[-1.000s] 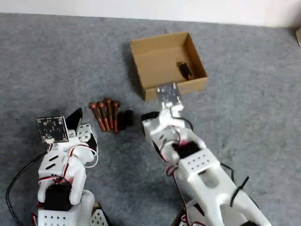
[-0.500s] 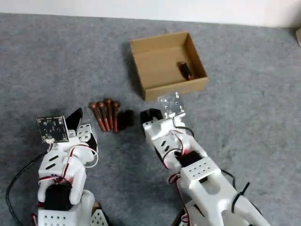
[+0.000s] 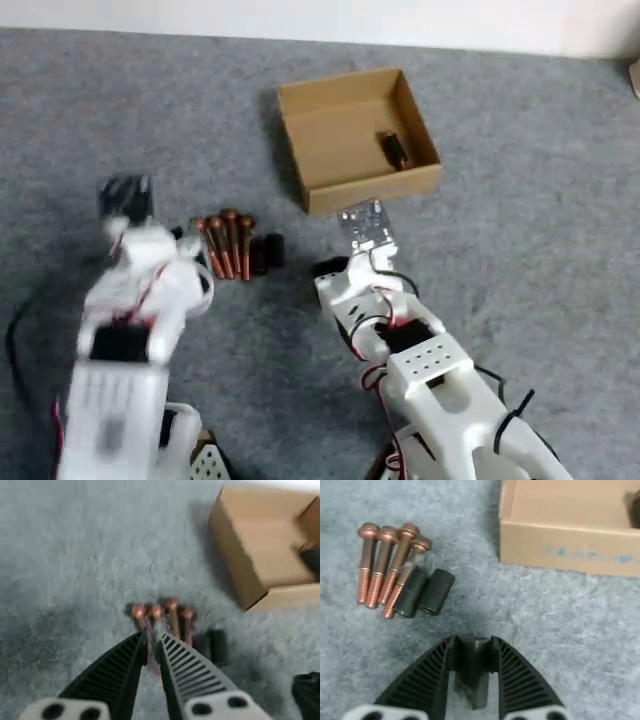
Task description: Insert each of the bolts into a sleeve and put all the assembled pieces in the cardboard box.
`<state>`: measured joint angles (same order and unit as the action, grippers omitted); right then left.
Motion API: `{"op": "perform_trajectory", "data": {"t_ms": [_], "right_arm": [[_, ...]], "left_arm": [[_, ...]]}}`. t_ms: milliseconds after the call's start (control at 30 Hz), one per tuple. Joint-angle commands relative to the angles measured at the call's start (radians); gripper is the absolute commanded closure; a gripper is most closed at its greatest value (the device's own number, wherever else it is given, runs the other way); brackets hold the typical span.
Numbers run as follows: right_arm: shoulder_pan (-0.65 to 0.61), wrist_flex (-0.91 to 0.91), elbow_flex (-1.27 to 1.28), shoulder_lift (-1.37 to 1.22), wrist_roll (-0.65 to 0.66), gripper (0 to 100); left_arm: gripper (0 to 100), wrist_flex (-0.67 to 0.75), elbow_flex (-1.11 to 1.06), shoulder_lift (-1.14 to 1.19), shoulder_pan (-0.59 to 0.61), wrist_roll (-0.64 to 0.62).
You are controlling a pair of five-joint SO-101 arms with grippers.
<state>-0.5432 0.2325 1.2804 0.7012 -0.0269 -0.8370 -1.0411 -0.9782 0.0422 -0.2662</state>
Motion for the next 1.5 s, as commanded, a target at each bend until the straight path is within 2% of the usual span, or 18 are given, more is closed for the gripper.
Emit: {"op": "perform_trajectory", "data": {"t_ms": [0,133,233,367,567,1100,1300,1367,1433,1467], "right_arm": [[0.019,0.005,-0.008,0.028,0.012,99.5],[0.019,0.005,-0.008,0.028,0.012,99.5],[0.019,0.005,-0.008,0.027,0.012,99.5],[0.019,0.005,-0.008,0.027,0.012,99.5],[0.019,0.005,-0.008,0.027,0.012,99.5],[0.019,0.005,-0.008,0.027,0.012,99.5],[0.019,0.005,-0.008,0.027,0.012,99.5],[0.019,0.005,-0.008,0.027,0.012,99.5],[0.019,0.005,-0.008,0.027,0.012,99.5],[0.019,0.005,-0.008,0.027,0.012,99.5]], "left_arm": [[95,0.026,0.252,0.478,0.038,-0.006],[95,-0.012,0.443,0.742,0.090,-0.006],[94,-0.158,0.579,0.857,0.088,-0.009],[86,-0.313,0.702,0.966,0.087,-0.011],[86,-0.319,0.757,1.081,0.044,-0.011],[86,-0.328,1.041,1.435,0.041,-0.012],[86,-0.457,1.147,1.506,0.039,-0.008],[90,-0.493,1.173,1.517,0.039,-0.005],[100,-0.505,1.188,1.527,0.039,-0.003],[99,-0.509,1.190,1.527,0.038,-0.003]]}}
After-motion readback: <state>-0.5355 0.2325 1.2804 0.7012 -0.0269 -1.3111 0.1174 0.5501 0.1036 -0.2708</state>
